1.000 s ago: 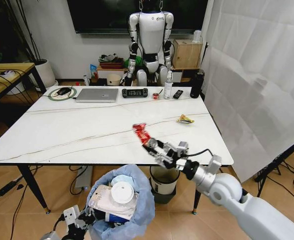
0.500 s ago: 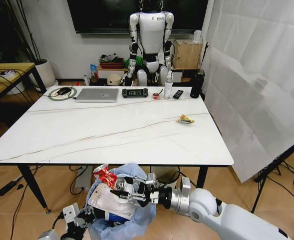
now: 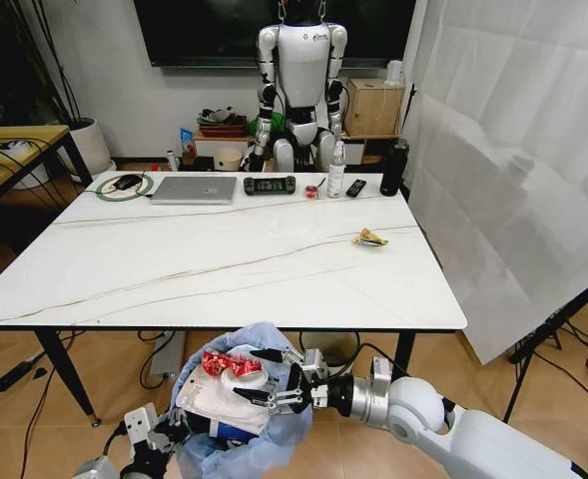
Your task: Pick up the trash bin and place the trash from the table into it.
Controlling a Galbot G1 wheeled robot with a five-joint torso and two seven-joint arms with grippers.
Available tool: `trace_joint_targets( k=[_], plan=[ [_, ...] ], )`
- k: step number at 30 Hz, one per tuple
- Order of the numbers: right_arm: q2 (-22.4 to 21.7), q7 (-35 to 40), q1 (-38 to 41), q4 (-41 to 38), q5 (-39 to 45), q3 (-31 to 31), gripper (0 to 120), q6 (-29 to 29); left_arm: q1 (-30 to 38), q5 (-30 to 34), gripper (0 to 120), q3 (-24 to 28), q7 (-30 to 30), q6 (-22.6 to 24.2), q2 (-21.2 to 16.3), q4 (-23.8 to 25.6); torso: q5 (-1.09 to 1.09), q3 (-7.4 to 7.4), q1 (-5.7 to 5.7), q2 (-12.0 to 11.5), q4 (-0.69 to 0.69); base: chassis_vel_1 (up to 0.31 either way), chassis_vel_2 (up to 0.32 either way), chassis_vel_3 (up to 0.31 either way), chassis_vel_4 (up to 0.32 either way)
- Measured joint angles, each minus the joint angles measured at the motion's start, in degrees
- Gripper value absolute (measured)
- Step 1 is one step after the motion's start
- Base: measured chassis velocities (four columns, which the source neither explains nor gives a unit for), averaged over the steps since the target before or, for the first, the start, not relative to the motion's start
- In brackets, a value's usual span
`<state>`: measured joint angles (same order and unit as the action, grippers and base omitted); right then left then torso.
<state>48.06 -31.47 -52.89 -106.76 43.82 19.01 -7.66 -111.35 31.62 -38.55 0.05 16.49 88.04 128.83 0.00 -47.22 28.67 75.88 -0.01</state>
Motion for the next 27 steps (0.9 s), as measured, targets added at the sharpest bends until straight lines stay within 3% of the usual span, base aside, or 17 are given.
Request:
trace_joint_targets(
  k=[3, 12, 18, 25, 27],
  plan=[
    [1.18, 1.06, -0.08, 0.82, 0.06, -2.59, 99, -0.05, -0.06, -0.15, 0, 0.0, 0.04, -0.03, 0.01, -0.01, 0.0, 0.0, 0.0, 0.0, 0.0, 0.0, 0.0, 0.0, 0.0],
    [4.03, 6.39, 3.35, 7.07, 1.13, -10.27, 100, 2.38, -0.3, -0.62, 0, 0.09, 0.27, -0.26, 0.32, -0.05, 0.0, 0.0, 0.0, 0.0, 0.01, 0.0, 0.0, 0.0, 0.0],
    [5.27, 10.77, 8.48, 17.82, -2.23, -15.39, 100, 4.38, -0.43, -0.93, 0, 0.27, 0.38, -0.42, 0.85, -0.03, 0.0, -0.01, 0.0, 0.0, 0.0, 0.0, 0.0, 0.0, 0.0],
    [7.78, 10.31, 18.91, 40.72, -6.5, -17.96, 100, 3.19, -0.39, -1.31, 0, 0.43, 0.45, -0.6, 1.47, -0.31, 0.02, -0.01, 0.0, -0.01, 0.01, 0.0, 0.0, 0.0, 0.0],
    [7.98, 10.02, 19.61, 42.73, -6.86, -18.05, 100, 2.88, -0.39, -1.39, 0, 0.5, 0.46, -0.63, 1.52, -0.36, 0.02, -0.01, 0.0, -0.01, 0.02, 0.0, 0.0, 0.0, 0.0]
  ],
)
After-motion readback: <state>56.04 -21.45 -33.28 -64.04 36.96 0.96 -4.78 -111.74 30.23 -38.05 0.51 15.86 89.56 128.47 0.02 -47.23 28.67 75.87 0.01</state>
